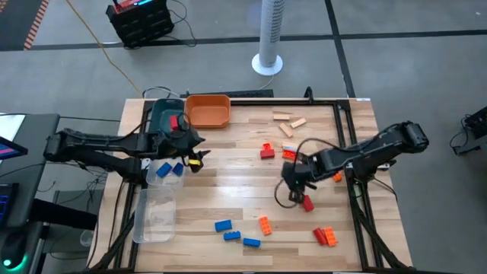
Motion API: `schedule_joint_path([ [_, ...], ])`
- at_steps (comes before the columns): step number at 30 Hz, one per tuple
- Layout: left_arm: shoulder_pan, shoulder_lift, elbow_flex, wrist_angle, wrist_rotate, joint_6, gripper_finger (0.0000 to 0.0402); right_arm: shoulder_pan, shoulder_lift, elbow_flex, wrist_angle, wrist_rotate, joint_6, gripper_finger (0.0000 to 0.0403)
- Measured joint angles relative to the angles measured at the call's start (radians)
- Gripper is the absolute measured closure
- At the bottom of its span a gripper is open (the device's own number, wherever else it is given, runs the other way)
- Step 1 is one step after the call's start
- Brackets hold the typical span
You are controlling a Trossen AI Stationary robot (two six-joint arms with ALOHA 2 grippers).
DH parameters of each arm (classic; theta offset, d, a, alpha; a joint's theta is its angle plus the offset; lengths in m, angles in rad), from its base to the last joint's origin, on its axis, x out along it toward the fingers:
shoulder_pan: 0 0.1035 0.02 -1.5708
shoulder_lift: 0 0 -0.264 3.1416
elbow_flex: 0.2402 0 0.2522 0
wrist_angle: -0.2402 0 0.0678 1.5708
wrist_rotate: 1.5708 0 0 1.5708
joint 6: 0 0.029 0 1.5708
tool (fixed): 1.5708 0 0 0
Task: Sort blocks
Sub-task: Put the wooden red block into the blue bin
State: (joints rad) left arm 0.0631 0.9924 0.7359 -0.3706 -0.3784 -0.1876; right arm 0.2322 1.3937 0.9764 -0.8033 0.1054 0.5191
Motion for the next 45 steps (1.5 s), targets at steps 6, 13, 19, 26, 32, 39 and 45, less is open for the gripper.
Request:
schedule_joint_path([
  [6, -0.042, 0.000, 0.000, 0.008, -0.061, 0.005, 0.0173, 0.080, 0.000, 0.000, -0.216, -0.047, 0.352, 0.0143],
  [13, -0.041, 0.000, 0.000, 0.021, -0.074, 0.058, 0.0173, 0.118, 0.001, 0.000, -0.234, -0.058, 0.593, 0.0122],
  [19, -0.054, 0.000, 0.000, -0.008, -0.075, 0.115, 0.0173, 0.159, 0.015, 0.000, -0.219, -0.041, 0.770, 0.0121],
  [26, -0.095, 0.000, 0.000, -0.033, -0.075, 0.099, 0.0173, 0.198, 0.156, 0.000, -0.148, -0.031, 0.818, 0.0121],
  [32, -0.109, 0.000, 0.000, -0.081, -0.074, 0.079, 0.0173, 0.207, 0.239, -0.001, -0.167, -0.039, 0.843, 0.0121],
  [39, -0.109, 0.000, 0.000, -0.144, -0.074, 0.056, 0.0173, 0.206, 0.240, -0.001, -0.141, -0.041, 0.846, 0.0121],
  [45, -0.109, 0.000, 0.000, -0.171, -0.074, 0.035, 0.0173, 0.222, 0.247, -0.037, -0.082, -0.048, 0.879, 0.0121],
])
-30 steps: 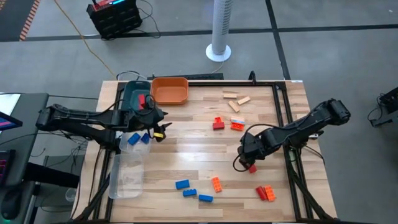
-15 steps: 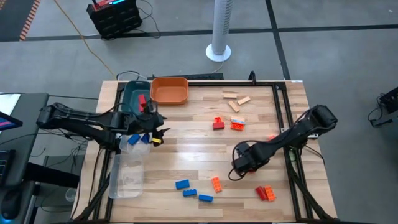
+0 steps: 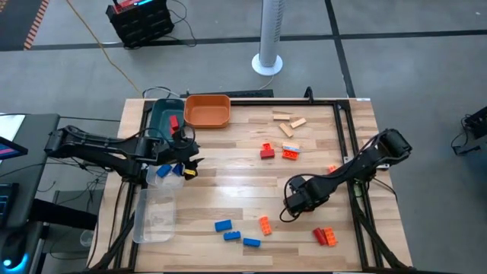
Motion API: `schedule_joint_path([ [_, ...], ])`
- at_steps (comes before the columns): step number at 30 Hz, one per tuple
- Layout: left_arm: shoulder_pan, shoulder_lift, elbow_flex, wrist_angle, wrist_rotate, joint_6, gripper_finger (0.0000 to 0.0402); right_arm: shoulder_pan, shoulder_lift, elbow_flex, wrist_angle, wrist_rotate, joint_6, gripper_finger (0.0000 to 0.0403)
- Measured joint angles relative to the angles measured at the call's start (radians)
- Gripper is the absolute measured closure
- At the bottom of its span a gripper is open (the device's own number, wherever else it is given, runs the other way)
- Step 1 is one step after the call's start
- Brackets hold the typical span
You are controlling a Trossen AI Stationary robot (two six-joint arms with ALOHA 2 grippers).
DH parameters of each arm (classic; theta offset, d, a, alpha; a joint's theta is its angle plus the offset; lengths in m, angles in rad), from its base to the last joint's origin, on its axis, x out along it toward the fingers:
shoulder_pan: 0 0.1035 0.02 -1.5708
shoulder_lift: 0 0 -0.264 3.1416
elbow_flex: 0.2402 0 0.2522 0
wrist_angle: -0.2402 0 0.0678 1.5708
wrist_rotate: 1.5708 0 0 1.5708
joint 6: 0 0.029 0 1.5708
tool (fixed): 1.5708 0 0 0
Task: Sort blocks
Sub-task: Put the wooden red block into the blue bin
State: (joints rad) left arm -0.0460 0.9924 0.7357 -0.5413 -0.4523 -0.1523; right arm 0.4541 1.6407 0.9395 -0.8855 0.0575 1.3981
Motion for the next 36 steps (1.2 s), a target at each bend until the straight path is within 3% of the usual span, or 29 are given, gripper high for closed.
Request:
schedule_joint_path([
  [7, 0.000, 0.000, 0.000, -0.010, 0.000, -0.017, 0.0173, 0.000, -0.005, -0.080, 0.101, -0.017, 0.013, 0.0141],
  [17, 0.000, 0.000, 0.000, -0.006, 0.016, 0.018, 0.0173, -0.003, -0.013, -0.077, 0.107, 0.032, -0.039, 0.0290],
  [21, 0.000, 0.000, 0.000, 0.054, 0.060, 0.097, 0.0173, -0.002, -0.039, -0.051, 0.106, 0.209, -0.082, 0.0298],
  [25, 0.000, 0.000, -0.036, 0.247, 0.129, 0.183, 0.0173, -0.003, -0.123, -0.029, 0.126, 0.540, -0.153, 0.0295],
  [28, 0.001, 0.005, -0.092, 0.465, 0.212, 0.256, 0.0173, 0.000, -0.195, -0.026, 0.258, 0.855, -0.303, 0.0281],
  [30, 0.002, 0.020, -0.106, 0.581, 0.240, 0.300, 0.0173, -0.008, -0.232, -0.026, 0.420, 0.991, -0.505, 0.0279],
  [33, 0.002, 0.039, -0.109, 0.677, 0.274, 0.331, 0.0173, -0.032, -0.257, -0.026, 0.733, 1.013, -0.875, 0.0279],
  [36, 0.002, 0.043, -0.109, 0.753, 0.347, 0.333, 0.0173, -0.060, -0.245, -0.025, 1.046, 0.922, -1.176, 0.0279],
])
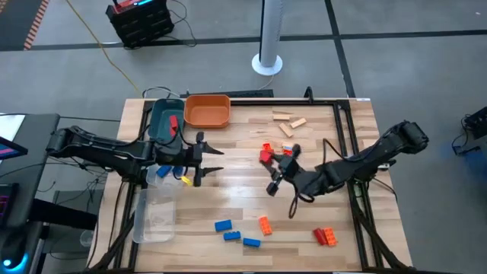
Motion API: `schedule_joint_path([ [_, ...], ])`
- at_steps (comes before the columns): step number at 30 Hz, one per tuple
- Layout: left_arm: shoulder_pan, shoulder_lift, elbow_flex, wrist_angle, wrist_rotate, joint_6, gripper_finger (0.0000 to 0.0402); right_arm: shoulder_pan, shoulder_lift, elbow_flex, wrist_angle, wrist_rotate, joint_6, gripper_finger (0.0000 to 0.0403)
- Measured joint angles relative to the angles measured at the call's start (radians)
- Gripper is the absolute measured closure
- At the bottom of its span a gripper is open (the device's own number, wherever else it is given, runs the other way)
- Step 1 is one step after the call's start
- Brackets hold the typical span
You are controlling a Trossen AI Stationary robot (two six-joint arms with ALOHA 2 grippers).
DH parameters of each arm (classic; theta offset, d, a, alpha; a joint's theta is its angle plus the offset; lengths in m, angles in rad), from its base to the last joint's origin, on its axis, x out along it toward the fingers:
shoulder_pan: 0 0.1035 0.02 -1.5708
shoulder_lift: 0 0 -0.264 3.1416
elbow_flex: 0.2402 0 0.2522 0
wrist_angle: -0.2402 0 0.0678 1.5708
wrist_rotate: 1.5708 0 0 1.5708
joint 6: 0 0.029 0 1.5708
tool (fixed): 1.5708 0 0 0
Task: Sort blocks
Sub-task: Put the wooden red block into the blue bin
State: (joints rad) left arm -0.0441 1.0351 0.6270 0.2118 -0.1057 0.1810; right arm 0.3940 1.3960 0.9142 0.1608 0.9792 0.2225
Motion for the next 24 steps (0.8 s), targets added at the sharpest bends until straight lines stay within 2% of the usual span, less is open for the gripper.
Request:
schedule_joint_path([
  [4, 0.000, 0.000, 0.000, 0.041, 0.084, -0.003, 0.0173, -0.060, 0.041, 0.000, 0.274, -0.223, -0.204, 0.0279],
  [7, -0.001, 0.000, 0.000, 0.049, 0.130, -0.018, 0.0173, -0.106, 0.092, 0.000, 0.417, -0.363, -0.284, 0.0279],
  [11, -0.001, 0.000, 0.000, 0.050, 0.139, -0.055, 0.0173, -0.164, 0.180, 0.013, 0.607, -0.522, -0.344, 0.0279],
  [16, -0.001, 0.000, 0.000, 0.079, 0.136, -0.088, 0.0173, -0.210, 0.315, 0.089, 0.705, -0.640, -0.379, 0.0279],
  [24, -0.001, 0.000, 0.000, 0.088, 0.122, -0.096, 0.0173, -0.230, 0.448, 0.281, 0.676, -0.702, -0.441, 0.0279],
])
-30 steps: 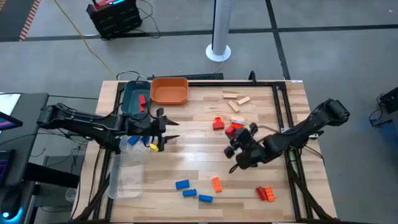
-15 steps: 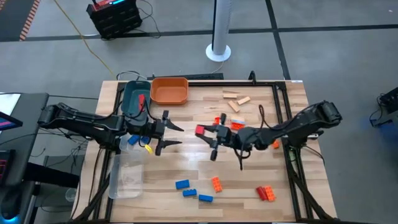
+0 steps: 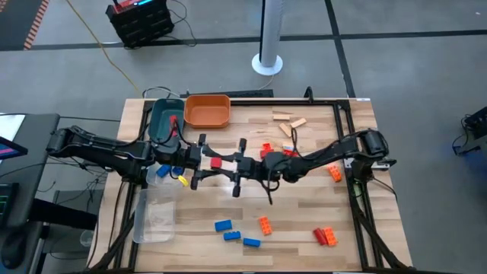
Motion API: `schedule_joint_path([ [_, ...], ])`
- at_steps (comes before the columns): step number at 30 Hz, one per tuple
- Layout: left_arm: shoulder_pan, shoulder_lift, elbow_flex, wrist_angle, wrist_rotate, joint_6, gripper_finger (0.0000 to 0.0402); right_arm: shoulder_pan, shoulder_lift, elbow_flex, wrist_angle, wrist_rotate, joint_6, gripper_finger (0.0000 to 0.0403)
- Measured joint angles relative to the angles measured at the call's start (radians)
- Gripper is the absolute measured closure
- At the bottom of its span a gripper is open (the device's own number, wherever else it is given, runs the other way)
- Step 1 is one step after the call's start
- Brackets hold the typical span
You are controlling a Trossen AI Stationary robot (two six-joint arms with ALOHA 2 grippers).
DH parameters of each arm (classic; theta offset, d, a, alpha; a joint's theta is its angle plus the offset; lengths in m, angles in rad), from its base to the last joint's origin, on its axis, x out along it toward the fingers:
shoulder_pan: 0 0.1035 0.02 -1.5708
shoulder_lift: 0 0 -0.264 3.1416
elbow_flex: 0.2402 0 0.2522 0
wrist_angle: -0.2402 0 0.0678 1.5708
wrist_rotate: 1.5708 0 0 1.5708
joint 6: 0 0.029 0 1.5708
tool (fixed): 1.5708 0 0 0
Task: Sort blocks
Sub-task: Put the wooden red block into the blue bin
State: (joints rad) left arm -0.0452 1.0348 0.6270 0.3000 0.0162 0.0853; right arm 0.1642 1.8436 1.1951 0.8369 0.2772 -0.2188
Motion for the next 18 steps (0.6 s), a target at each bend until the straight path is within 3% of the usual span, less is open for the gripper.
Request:
schedule_joint_path([
  [6, 0.000, 0.000, 0.000, 0.004, -0.004, 0.027, 0.0191, -0.017, 0.028, 0.072, -0.083, -0.026, 0.008, 0.0277],
  [11, -0.001, 0.000, 0.000, 0.003, -0.004, 0.049, 0.0286, -0.023, 0.024, 0.072, -0.106, -0.014, 0.039, 0.0249],
  [18, 0.012, -0.023, 0.000, -0.027, -0.045, 0.024, 0.0284, -0.018, -0.011, 0.072, -0.211, 0.008, 0.061, 0.0191],
])
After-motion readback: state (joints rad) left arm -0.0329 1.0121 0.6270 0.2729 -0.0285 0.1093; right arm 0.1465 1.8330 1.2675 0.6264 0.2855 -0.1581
